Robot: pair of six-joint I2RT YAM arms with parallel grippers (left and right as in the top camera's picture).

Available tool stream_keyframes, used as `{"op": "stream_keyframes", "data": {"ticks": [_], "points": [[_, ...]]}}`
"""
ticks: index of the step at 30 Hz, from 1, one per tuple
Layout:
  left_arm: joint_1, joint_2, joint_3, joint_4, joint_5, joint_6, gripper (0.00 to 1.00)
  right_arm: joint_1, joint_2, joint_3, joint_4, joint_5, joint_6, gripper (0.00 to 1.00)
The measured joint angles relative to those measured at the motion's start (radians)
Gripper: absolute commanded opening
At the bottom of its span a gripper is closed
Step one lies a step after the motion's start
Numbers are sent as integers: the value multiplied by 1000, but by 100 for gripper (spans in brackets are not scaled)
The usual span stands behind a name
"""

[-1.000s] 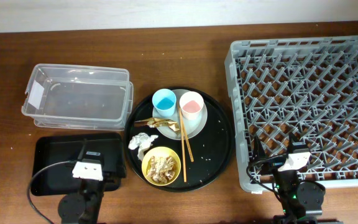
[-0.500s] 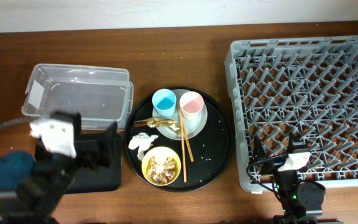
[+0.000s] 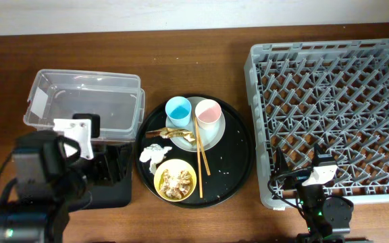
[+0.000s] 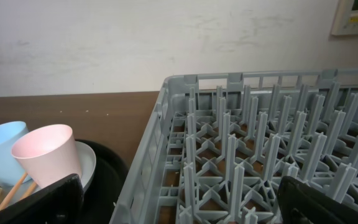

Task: Sort waste into correct bins and load items into the dishwasher rack
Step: 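Move the left gripper over the white tissue on the round tray, then grasp the white tissue with the left gripper and drop it in the clear bin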

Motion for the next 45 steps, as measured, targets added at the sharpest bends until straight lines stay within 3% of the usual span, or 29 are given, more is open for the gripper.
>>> {"op": "stream_keyframes", "data": {"ticks": [4,10,21,29,45], "points": [[0,32,-97,16,-41,-89,62,0,0,0,0,0,0,98],[-65,96,-235,145,-66,-164,50,0,0,0,0,0,0,98],[-420,435,-284,315,-272,-319,50,0,0,0,0,0,0,98],[-443,622,-284,399,-312,-351,50,0,0,0,0,0,0,98],[-443,633,-280,399,-401,-357,50,0,0,0,0,0,0,98]]}}
